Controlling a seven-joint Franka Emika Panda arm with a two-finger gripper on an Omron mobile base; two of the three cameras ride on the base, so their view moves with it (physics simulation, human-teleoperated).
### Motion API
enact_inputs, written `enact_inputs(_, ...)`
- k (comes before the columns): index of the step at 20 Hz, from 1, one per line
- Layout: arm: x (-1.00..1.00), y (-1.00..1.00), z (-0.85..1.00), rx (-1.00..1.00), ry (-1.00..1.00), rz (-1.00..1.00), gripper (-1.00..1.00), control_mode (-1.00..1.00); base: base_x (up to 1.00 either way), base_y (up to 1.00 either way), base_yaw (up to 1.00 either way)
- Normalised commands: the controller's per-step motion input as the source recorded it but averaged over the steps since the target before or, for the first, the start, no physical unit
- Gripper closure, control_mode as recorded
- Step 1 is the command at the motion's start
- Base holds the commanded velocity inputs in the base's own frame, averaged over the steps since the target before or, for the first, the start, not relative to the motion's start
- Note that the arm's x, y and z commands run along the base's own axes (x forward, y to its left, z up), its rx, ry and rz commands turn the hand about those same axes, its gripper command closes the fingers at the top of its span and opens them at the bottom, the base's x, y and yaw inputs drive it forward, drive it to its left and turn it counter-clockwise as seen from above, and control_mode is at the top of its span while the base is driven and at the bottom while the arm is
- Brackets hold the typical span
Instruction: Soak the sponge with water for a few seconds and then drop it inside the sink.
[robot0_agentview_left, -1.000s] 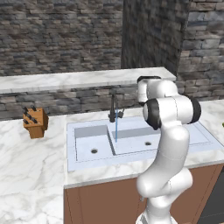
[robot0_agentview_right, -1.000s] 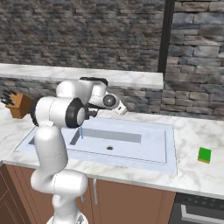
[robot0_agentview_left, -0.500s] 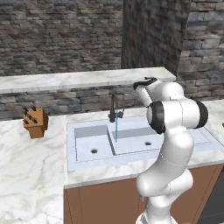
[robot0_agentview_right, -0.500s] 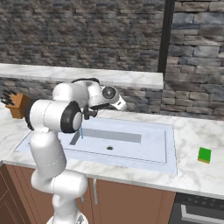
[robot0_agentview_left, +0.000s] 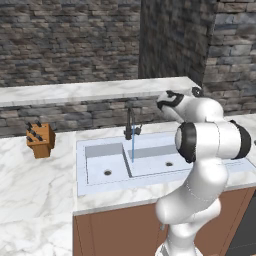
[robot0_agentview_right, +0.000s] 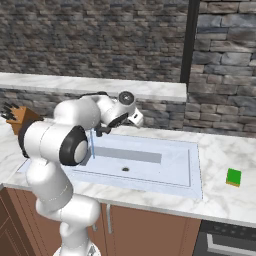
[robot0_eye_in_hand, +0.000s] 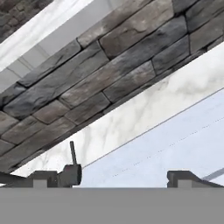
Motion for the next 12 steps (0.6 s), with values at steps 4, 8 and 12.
enact_inputs(4,-0.42,0.00,0.00,-0.01,0.20,0.16,-1.00,-1.00,0.00,0.00,0.00)
enact_inputs(8,-0.38,0.00,0.00,-0.01,0.27,0.13,-1.00,-1.00,0.00,0.00,0.00)
enact_inputs(12,-0.40,0.00,0.00,-0.07,0.30,0.11,-1.00,-1.00,0.00,0.00,0.00)
